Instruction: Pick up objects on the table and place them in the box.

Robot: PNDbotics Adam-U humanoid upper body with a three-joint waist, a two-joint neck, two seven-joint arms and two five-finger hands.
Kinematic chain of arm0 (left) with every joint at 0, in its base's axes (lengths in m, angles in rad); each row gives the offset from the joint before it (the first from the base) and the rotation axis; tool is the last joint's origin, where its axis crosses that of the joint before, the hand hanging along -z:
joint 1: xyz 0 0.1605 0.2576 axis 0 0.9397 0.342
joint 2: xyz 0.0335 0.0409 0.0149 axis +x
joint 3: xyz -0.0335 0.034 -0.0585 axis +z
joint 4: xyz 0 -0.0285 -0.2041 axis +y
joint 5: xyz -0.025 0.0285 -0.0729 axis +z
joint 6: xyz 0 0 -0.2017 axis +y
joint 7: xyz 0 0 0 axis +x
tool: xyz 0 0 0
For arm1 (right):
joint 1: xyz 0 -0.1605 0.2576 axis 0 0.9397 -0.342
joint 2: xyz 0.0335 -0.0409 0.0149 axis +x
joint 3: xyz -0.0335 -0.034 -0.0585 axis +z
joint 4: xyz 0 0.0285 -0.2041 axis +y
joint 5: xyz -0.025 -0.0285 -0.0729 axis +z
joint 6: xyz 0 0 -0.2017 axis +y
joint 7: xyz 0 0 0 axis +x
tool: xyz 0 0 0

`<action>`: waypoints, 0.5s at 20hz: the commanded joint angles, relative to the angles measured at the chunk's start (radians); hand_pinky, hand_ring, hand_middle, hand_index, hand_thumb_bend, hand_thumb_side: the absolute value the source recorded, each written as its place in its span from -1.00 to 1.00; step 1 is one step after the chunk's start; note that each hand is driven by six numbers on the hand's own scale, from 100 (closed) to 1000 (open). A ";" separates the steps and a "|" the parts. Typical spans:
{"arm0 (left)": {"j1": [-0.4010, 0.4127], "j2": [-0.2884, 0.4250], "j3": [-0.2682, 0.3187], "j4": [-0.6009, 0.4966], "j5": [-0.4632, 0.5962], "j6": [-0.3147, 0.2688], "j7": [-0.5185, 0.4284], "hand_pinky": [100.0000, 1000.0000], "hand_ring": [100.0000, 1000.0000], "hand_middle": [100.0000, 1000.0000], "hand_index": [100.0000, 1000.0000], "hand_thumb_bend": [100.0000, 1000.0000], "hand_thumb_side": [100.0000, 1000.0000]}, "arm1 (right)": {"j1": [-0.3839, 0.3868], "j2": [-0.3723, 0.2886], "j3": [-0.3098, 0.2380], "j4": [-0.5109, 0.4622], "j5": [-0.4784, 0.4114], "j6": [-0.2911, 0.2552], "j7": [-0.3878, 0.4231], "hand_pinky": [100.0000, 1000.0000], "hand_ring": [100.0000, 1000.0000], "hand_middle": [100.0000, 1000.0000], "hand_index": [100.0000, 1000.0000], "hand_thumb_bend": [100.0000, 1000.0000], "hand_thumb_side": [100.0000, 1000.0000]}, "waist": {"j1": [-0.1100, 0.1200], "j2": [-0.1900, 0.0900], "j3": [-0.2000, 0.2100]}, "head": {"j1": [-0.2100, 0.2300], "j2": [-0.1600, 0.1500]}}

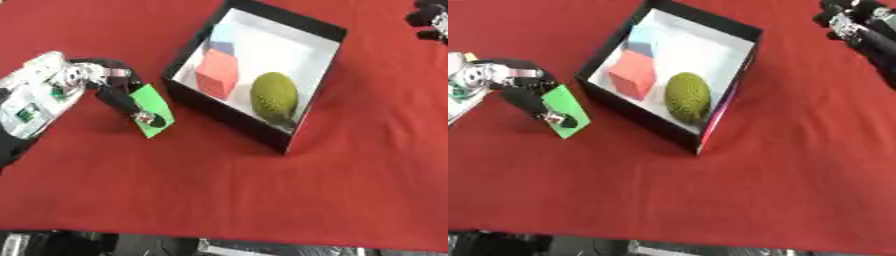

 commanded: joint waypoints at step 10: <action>0.020 0.214 0.093 -0.308 0.063 0.065 -0.107 0.24 0.05 -0.15 0.17 -0.29 -1.00 | 0.001 -0.038 -0.013 -0.009 0.000 -0.005 -0.001 0.79 0.78 0.49 0.71 -1.00 0.23 | 0.009 -0.026 0.006 | -0.026 -0.013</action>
